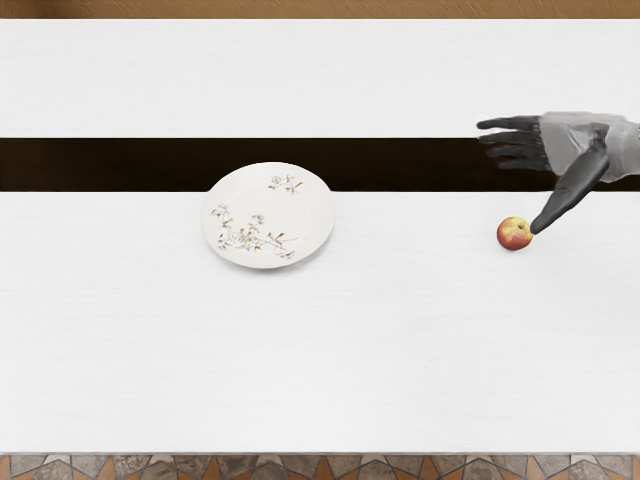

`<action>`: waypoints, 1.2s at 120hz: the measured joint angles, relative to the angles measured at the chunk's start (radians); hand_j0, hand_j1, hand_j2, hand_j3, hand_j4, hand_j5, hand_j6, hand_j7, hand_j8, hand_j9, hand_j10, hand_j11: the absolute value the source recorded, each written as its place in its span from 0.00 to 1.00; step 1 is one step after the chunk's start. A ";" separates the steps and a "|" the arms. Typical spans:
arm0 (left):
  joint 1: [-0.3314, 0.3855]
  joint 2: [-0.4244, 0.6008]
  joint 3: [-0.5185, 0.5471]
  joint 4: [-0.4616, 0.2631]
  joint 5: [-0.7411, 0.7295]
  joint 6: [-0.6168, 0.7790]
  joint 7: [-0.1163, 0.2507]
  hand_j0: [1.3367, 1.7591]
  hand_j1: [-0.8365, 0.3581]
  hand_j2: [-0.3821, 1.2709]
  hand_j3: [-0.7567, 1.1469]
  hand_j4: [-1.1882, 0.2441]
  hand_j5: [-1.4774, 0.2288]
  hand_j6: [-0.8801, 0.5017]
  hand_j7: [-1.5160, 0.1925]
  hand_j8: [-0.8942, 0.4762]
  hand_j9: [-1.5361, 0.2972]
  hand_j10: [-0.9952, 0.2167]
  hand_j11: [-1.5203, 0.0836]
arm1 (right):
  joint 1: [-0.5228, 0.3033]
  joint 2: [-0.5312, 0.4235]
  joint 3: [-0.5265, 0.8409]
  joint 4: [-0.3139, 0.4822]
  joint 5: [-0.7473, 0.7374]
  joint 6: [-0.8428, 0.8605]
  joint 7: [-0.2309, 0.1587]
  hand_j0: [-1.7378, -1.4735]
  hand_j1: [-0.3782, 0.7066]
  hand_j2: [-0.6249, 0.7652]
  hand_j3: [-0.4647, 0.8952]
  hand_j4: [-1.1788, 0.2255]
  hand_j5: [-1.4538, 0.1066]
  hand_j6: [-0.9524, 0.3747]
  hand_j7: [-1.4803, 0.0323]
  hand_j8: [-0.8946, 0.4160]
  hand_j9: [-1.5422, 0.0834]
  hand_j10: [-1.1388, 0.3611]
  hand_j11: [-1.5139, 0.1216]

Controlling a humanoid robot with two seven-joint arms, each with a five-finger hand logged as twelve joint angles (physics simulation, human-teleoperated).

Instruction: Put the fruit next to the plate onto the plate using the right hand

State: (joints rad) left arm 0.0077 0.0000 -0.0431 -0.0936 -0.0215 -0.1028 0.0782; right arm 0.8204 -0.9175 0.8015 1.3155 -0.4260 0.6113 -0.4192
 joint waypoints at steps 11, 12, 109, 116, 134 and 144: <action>0.000 0.000 0.000 0.000 0.000 0.000 0.000 0.76 0.76 0.26 0.40 0.67 0.69 0.47 0.71 0.48 0.67 0.63 0.76 | -0.036 -0.045 0.021 0.133 -0.174 -0.015 -0.009 0.30 0.07 0.44 0.34 0.81 0.90 0.69 0.94 0.65 0.92 0.73 0.89; 0.000 0.000 0.000 0.000 0.000 0.000 0.000 0.76 0.76 0.26 0.40 0.67 0.69 0.47 0.71 0.48 0.67 0.63 0.76 | -0.038 -0.048 0.020 0.141 -0.187 -0.020 -0.010 0.30 0.07 0.44 0.34 0.81 0.90 0.69 0.94 0.65 0.92 0.73 0.89; 0.000 0.000 0.000 0.000 0.000 0.000 0.000 0.76 0.76 0.26 0.40 0.67 0.69 0.47 0.71 0.48 0.67 0.63 0.76 | -0.042 0.098 -0.145 0.188 -0.558 -0.473 -0.189 0.30 0.08 0.44 0.34 0.80 0.89 0.67 0.94 0.64 0.91 0.72 0.89; 0.000 0.000 0.000 0.000 0.000 0.000 0.000 0.76 0.76 0.26 0.40 0.67 0.69 0.47 0.71 0.48 0.67 0.63 0.76 | -0.041 0.126 -0.146 0.186 -0.577 -0.492 -0.190 0.30 0.08 0.44 0.34 0.80 0.89 0.67 0.94 0.64 0.91 0.72 0.89; 0.000 0.000 0.000 0.000 0.000 0.000 0.000 0.76 0.76 0.26 0.40 0.67 0.69 0.47 0.71 0.48 0.67 0.63 0.76 | -0.041 0.169 -0.162 0.182 -0.599 -0.527 -0.191 0.30 0.08 0.44 0.34 0.80 0.89 0.68 0.94 0.64 0.91 0.72 0.89; 0.000 0.000 0.000 0.000 0.000 0.000 0.000 0.76 0.76 0.26 0.40 0.67 0.69 0.47 0.71 0.48 0.67 0.63 0.76 | -0.043 0.176 -0.172 0.181 -0.634 -0.542 -0.192 0.30 0.08 0.44 0.34 0.80 0.89 0.68 0.94 0.64 0.91 0.73 0.89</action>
State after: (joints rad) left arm 0.0077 0.0000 -0.0431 -0.0936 -0.0216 -0.1028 0.0782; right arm 0.7778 -0.7411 0.6292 1.4965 -1.0602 0.0693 -0.6107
